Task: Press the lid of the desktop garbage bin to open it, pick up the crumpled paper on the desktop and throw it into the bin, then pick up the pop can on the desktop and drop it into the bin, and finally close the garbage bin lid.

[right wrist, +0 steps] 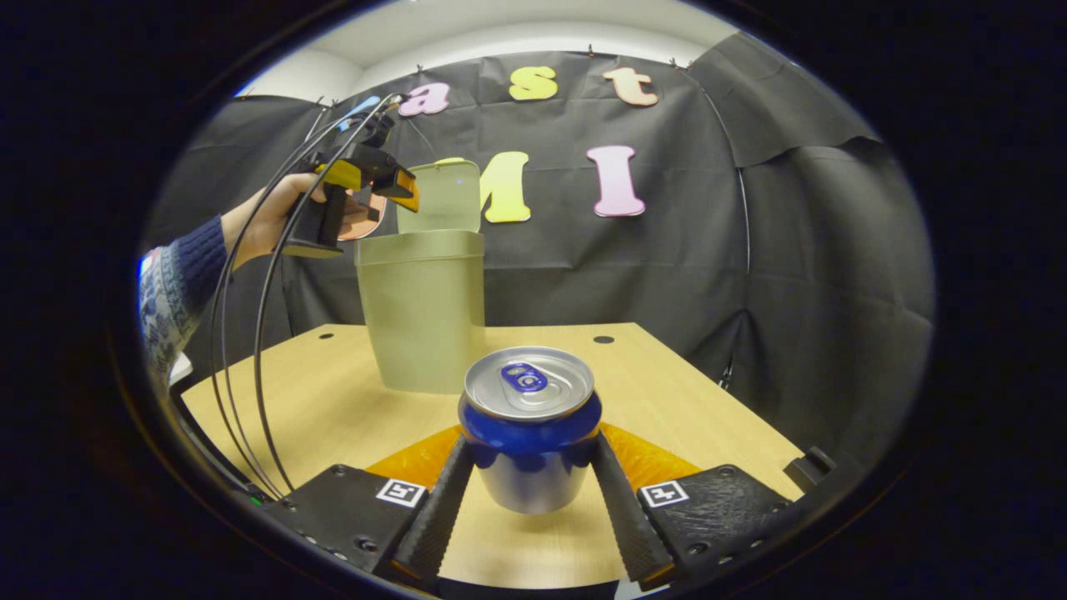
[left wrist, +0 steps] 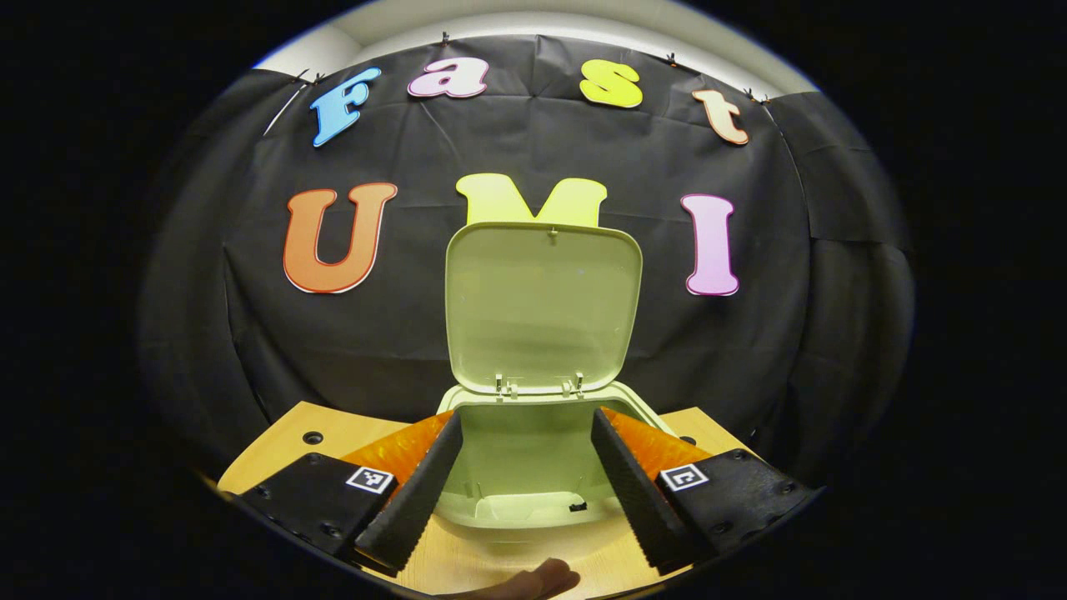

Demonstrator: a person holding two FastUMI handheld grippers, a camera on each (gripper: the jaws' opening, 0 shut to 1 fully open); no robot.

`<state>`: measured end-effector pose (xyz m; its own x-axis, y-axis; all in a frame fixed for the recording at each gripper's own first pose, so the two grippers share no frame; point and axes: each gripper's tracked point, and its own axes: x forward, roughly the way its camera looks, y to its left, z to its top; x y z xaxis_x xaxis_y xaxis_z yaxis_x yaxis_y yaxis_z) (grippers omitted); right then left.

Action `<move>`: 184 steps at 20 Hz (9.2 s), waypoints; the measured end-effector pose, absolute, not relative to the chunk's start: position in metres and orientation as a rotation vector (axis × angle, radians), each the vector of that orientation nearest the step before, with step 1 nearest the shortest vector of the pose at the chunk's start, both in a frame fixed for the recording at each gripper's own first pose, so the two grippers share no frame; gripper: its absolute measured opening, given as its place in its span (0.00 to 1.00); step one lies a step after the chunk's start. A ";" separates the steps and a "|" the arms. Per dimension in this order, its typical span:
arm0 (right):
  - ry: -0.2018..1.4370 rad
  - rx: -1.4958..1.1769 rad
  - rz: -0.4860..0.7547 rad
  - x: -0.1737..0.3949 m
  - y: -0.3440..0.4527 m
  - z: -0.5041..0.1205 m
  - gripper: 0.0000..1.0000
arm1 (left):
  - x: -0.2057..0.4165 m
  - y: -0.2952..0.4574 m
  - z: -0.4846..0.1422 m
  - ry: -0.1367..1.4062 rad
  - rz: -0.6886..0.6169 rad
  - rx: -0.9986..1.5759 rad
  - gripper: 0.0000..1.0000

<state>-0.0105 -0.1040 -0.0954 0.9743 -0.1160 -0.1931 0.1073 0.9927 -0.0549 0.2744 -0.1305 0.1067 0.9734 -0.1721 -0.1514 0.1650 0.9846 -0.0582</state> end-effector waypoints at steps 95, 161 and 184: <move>0.136 -0.122 -0.077 0.410 0.109 0.269 0.93 | 0.040 0.044 0.019 0.067 -0.068 -0.187 0.98; 0.152 -0.058 0.005 0.315 0.078 0.066 0.98 | 0.033 0.053 0.035 0.023 -0.045 -0.138 0.98; -0.076 -0.171 -0.058 0.099 0.029 0.110 0.95 | 0.041 0.038 0.025 0.042 -0.028 -0.105 0.98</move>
<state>0.0987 0.0292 0.1104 0.9955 -0.0513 0.0801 0.0642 0.9838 -0.1675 0.0410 0.0379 0.0253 0.9987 -0.0298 -0.0405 0.0253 0.9941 -0.1057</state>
